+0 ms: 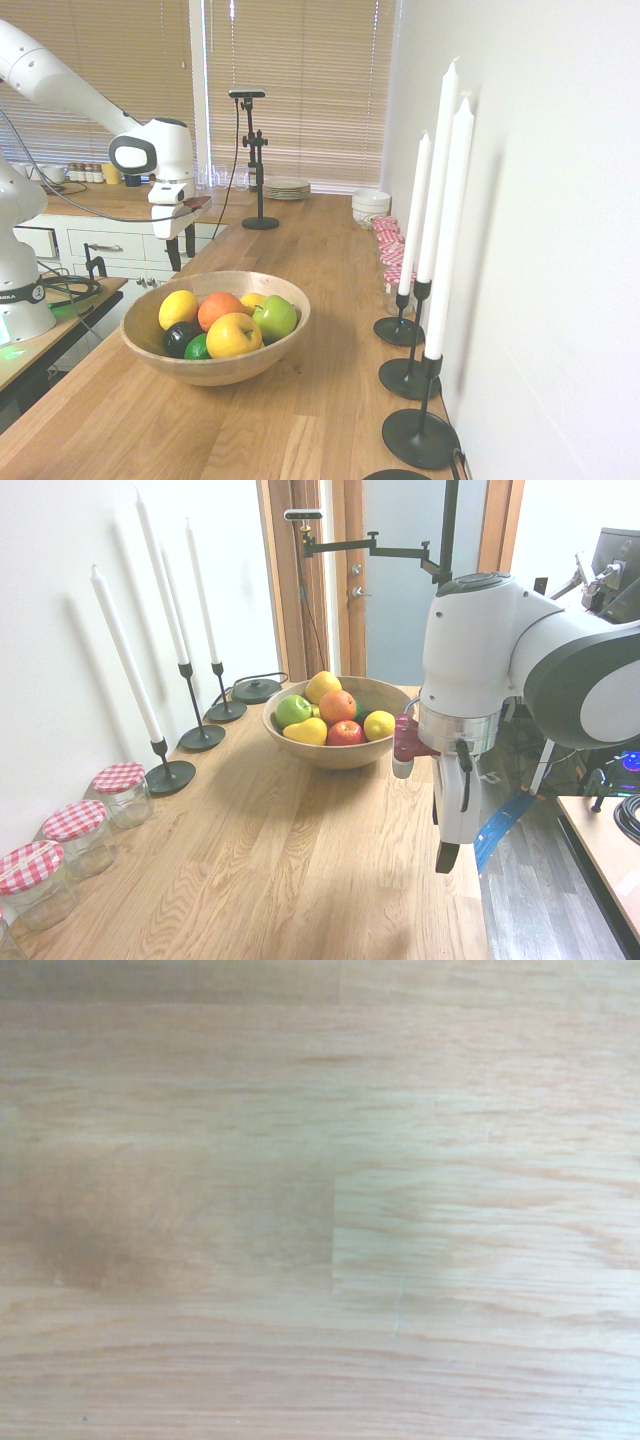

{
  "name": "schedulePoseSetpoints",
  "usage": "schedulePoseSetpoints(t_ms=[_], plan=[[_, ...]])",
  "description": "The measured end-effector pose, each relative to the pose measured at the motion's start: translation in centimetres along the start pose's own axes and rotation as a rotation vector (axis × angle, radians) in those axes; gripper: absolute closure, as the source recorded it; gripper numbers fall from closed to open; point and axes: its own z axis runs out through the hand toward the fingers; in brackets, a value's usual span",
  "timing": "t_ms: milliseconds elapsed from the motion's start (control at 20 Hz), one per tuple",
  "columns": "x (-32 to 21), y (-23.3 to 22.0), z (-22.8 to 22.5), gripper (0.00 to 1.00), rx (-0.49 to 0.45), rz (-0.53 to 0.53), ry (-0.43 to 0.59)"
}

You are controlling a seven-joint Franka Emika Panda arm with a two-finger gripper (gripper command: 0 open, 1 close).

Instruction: Take orange out of the basket

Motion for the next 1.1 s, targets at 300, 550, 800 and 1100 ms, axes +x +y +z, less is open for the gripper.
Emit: schedulePoseSetpoints(t_ms=[300, 550, 800, 1100], plan=[[0.6, -0.4, -0.9, 0.00, 0.013, 0.002, 0.015], [3.5, -1.1, -5.2, 0.00, 0.051, 0.039, 0.047], [9.0, 1.2, -9.1, 0.00, 0.084, 0.122, 0.067], [16.1, 6.3, -10.7, 0.00, 0.089, 0.198, 0.068]])
